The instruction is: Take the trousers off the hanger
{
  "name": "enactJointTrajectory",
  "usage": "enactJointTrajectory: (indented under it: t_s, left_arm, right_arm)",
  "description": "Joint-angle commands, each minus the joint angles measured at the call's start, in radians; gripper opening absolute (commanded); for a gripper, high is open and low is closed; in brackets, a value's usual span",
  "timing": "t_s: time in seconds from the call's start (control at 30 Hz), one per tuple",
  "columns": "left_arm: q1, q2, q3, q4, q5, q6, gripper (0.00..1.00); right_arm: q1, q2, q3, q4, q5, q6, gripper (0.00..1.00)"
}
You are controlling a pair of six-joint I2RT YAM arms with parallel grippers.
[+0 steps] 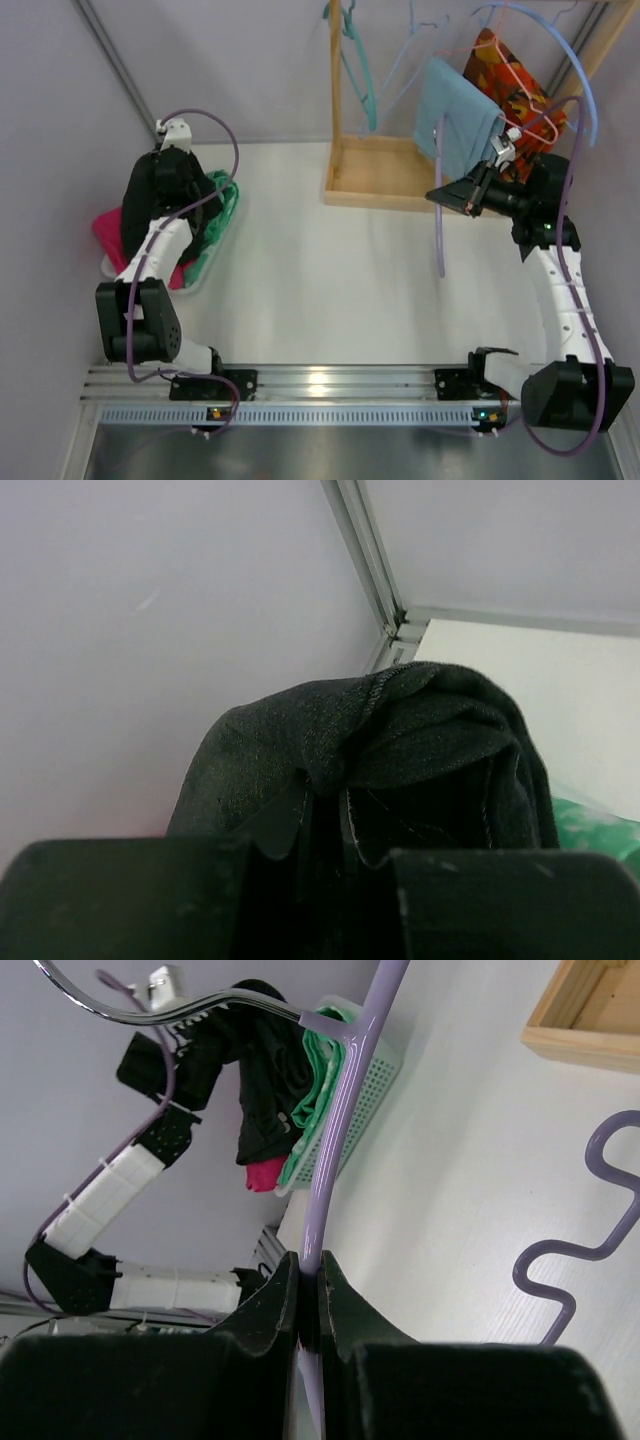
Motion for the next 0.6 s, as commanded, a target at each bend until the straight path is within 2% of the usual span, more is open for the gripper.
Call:
enactJointTrajectory:
  t_s: [0.0,0.07,0.13,0.17,0.23,0.27,0.4,0.57]
  left_arm:
    - [0.015,0.072,0.041,0.133,0.022,-0.052,0.14]
    - [0.02,0.117,0.021,0.133,0.01,-0.062,0.28]
    - [0.021,0.132,0.007,0.123,0.013,-0.066,0.51]
    - [0.021,0.132,-0.003,0.112,0.029,-0.07,0.7]
    - [0.024,0.12,-0.009,0.064,0.046,-0.102,0.84]
    - [0.027,0.087,-0.017,0.051,0.078,-0.115,0.98]
    - [0.03,-0.033,-0.046,0.017,0.158,-0.184,0.98]
    - [0.029,-0.171,-0.051,-0.038,0.247,-0.224,0.98]
  right_arm:
    - [0.012,-0.066,0.105,-0.006,0.013,-0.034,0.0]
    - [0.012,-0.076,0.107,0.009,0.013,0.0,0.0]
    - [0.013,-0.082,0.113,0.017,0.017,0.039,0.0]
    - [0.012,-0.086,0.116,0.02,0.02,0.046,0.0]
    - [0.012,-0.089,0.135,0.017,0.037,0.068,0.0]
    - [0.012,-0.088,0.138,0.035,0.036,0.084,0.0]
    - [0.012,-0.097,0.096,0.174,-0.016,0.288,0.0]
    - [0.022,-0.085,0.137,0.219,-0.03,0.344,0.0]
